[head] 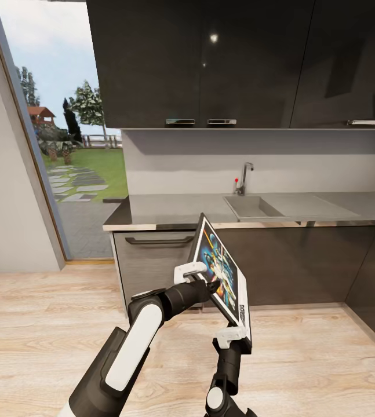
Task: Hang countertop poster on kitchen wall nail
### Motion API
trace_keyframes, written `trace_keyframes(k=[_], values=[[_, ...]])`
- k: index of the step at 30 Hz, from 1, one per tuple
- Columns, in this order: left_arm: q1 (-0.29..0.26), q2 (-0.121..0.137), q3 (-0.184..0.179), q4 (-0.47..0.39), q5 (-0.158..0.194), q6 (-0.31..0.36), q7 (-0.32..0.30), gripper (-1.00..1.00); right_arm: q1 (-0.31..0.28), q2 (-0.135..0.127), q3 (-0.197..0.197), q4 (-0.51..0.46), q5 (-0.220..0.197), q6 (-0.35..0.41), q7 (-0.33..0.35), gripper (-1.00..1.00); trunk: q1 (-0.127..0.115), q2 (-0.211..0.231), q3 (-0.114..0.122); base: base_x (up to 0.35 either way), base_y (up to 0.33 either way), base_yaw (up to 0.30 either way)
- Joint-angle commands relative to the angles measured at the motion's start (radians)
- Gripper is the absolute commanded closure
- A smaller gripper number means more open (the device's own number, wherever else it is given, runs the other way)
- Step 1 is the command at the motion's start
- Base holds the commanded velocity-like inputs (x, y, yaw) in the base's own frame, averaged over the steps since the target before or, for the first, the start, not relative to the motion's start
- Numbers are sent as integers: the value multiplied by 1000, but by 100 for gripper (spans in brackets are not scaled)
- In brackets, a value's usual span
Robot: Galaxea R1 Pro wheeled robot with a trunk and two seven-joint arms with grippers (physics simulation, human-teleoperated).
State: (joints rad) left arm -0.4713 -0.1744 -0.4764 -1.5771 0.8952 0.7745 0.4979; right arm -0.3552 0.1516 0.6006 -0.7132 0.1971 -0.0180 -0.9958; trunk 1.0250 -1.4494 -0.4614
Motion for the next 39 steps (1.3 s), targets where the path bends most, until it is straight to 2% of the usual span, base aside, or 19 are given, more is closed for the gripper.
trace_keyframes(k=[1,5,6,10,12,13,16,22,34,37,39], values=[[-1,0,0,-1,11,1,10,-100,-1,0,1,1,-2,-6,-2,100,0,-1,-1,0,0,0],[-1,0,1,-1,38,2,7,-100,-2,-4,-3,2,-5,-11,-1,100,0,-1,-1,0,0,0],[-1,0,0,-1,72,2,6,-100,-1,-6,-5,2,-7,-12,-1,100,0,-1,-1,0,0,0],[0,0,0,-1,148,2,6,-100,-2,-9,-8,4,-12,-14,-1,100,0,-1,-1,0,0,0],[0,0,0,-1,168,2,7,-100,-2,-11,-10,4,-14,-15,9,100,0,-1,-1,0,0,0],[0,0,0,-1,179,2,7,-100,-2,-15,-13,4,-16,-15,47,100,0,-1,-1,0,0,0],[-1,0,0,-1,186,2,6,-100,-2,-26,-29,4,-27,-14,88,100,0,-1,-1,0,0,0],[-1,0,-1,-1,191,2,7,-100,-2,-34,-82,6,-43,-15,114,100,0,-1,-1,0,0,0],[0,0,-1,-1,192,2,6,-100,-41,-42,-100,67,-53,-15,124,100,0,-1,-1,0,0,0],[-1,0,-1,-1,192,2,6,-100,-53,-47,-104,80,-75,-15,146,100,0,-1,-1,0,0,0],[0,0,0,-1,192,2,6,-100,-59,-61,-123,87,-113,-16,198,100,0,-1,-1,0,0,0]])
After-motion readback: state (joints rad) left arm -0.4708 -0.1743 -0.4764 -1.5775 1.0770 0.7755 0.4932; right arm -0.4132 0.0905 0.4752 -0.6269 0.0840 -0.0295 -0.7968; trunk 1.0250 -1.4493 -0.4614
